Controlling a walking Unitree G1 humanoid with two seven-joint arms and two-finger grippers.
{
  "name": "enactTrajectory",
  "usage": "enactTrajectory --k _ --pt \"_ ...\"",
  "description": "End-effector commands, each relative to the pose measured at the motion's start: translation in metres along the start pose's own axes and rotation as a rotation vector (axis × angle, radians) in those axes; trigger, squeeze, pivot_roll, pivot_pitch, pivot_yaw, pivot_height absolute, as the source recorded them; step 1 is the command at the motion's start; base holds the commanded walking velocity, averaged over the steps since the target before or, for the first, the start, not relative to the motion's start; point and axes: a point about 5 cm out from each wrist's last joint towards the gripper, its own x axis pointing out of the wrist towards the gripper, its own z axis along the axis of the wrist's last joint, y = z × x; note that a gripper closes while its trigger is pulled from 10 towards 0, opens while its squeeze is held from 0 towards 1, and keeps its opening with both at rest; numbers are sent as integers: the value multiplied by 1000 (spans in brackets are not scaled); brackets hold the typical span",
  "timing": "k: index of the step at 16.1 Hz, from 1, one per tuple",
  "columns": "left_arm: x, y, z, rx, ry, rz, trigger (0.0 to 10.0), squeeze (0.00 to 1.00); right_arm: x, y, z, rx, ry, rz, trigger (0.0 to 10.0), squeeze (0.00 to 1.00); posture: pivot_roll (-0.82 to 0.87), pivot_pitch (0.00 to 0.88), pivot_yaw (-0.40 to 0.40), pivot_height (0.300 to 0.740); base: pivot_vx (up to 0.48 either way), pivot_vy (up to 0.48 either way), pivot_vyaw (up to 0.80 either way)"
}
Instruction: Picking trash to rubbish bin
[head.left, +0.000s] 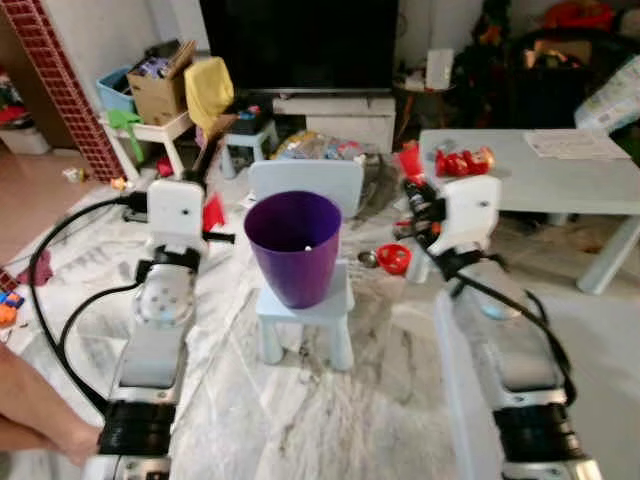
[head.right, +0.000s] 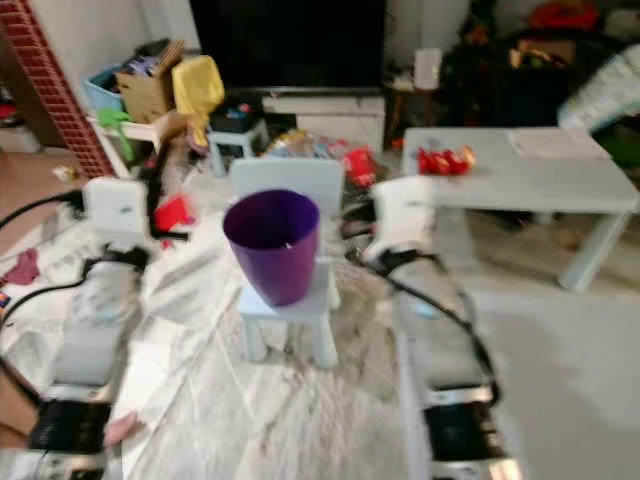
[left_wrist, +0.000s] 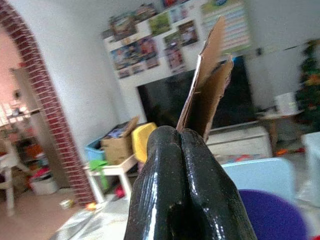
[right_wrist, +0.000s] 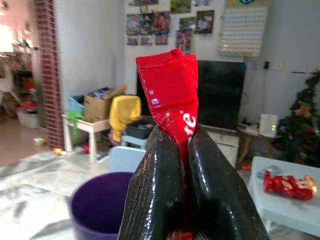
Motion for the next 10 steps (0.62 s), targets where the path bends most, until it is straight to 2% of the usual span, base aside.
enactTrajectory --k 1,4,10 --pt "0 6 -2 5 20 16 0 0 -2 0 -5 9 20 -2 0 0 -13 0 21 740 450 0 0" --pt "-2 4 -3 2 25 10 0 0 -7 -3 -9 5 28 -14 0 0 -20 1 22 740 450 0 0" --pt "-2 2 -2 -7 26 7 0 0 -5 10 -11 25 28 39 0 0 -12 1 19 740 446 0 0"
